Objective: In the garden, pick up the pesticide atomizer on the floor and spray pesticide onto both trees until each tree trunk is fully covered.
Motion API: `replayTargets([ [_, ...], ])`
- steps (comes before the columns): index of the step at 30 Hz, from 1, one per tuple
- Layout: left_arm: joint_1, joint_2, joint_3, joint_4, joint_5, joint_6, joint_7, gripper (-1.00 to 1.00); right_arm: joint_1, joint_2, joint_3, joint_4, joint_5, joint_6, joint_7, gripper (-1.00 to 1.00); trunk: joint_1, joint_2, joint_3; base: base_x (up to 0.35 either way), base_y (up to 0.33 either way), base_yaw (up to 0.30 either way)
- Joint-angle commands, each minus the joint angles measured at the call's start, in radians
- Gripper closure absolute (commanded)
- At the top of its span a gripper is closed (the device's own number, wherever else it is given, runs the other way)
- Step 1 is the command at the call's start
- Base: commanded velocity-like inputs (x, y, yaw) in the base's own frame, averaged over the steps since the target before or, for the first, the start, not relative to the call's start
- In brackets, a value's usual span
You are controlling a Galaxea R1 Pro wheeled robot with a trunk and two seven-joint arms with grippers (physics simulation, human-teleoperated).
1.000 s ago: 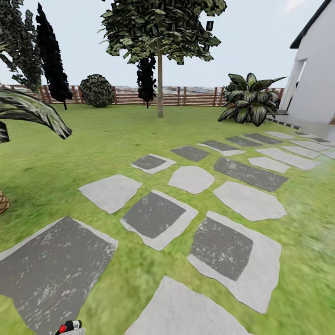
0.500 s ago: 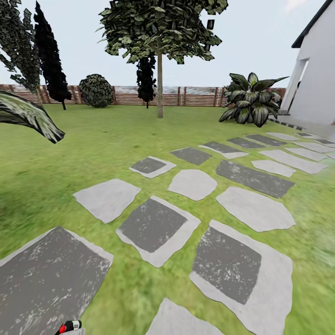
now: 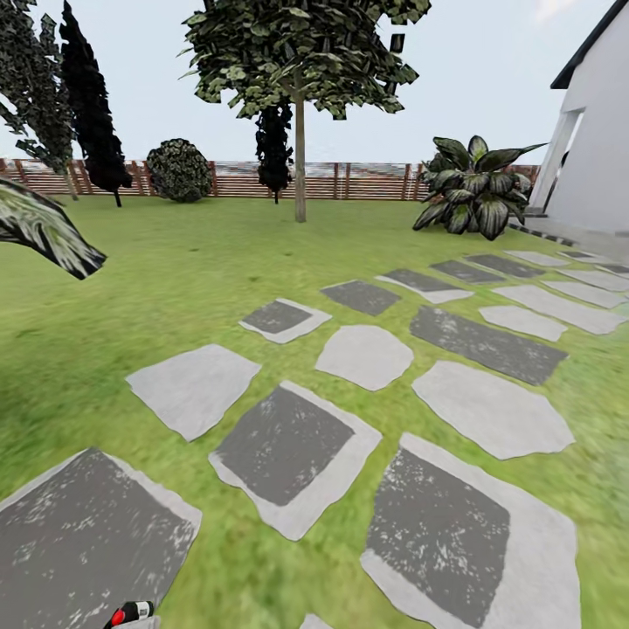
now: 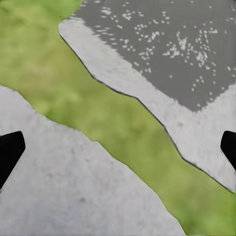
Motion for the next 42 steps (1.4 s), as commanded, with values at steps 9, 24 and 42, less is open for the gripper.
replayTargets([
  [9,0.000,0.000,-0.003,0.000,0.009,-0.003,-0.001,1.00,-0.001,0.000,0.005,0.001,0.007,0.000,-0.010,-1.00,0.000,0.000,-0.001,0.341,0.000,0.000],
  [24,0.000,0.000,-0.003,0.000,0.009,-0.003,0.000,1.00,-0.001,0.000,0.005,0.001,0.007,0.000,-0.010,-1.00,0.000,0.000,-0.001,0.341,0.000,0.000],
  [42,0.000,0.001,-0.003,0.000,0.010,-0.004,-0.001,1.00,-0.001,0.000,0.005,0.001,0.007,0.000,-0.010,-1.00,0.000,0.000,-0.001,0.341,0.000,0.000],
])
